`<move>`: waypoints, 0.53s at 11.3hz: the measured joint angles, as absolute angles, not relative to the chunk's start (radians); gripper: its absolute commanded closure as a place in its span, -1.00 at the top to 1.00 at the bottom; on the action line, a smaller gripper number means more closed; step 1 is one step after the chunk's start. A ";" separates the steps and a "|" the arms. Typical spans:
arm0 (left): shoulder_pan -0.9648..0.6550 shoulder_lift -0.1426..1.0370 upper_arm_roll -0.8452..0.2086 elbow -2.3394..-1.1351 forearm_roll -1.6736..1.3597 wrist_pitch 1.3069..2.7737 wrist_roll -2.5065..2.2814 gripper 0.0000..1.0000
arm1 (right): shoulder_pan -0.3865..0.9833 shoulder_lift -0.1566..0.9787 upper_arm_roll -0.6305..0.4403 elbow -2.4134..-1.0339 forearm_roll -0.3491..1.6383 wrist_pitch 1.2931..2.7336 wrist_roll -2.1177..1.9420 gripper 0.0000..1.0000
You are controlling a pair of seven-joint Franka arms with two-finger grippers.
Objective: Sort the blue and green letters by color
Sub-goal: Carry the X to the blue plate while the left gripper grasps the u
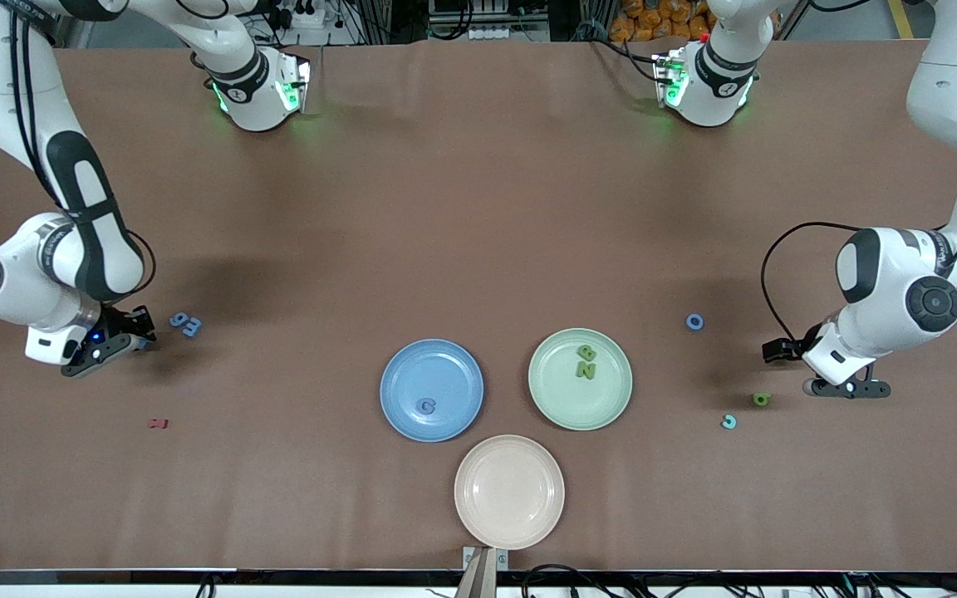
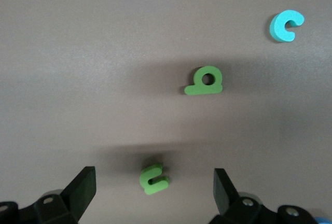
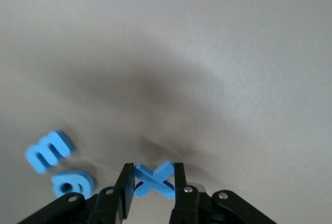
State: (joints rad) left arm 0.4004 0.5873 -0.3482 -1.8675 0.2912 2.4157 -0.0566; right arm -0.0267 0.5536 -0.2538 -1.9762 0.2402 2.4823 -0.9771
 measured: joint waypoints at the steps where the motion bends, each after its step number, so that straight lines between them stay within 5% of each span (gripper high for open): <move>1: 0.402 0.587 -0.349 -1.892 0.291 2.462 -0.057 1.00 | -0.026 0.553 -0.252 -1.940 0.274 2.429 -0.977 -1.00; 6: 0.412 0.587 -0.350 -1.969 0.291 2.561 -0.057 1.00 | 0.064 0.553 -0.236 -1.867 0.389 2.375 -0.905 -1.00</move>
State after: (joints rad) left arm 0.4117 0.5870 -0.3498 -1.9691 0.2913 2.5610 -0.0565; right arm 0.0637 0.5535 -0.2363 -1.8670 0.3886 2.3746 -0.9047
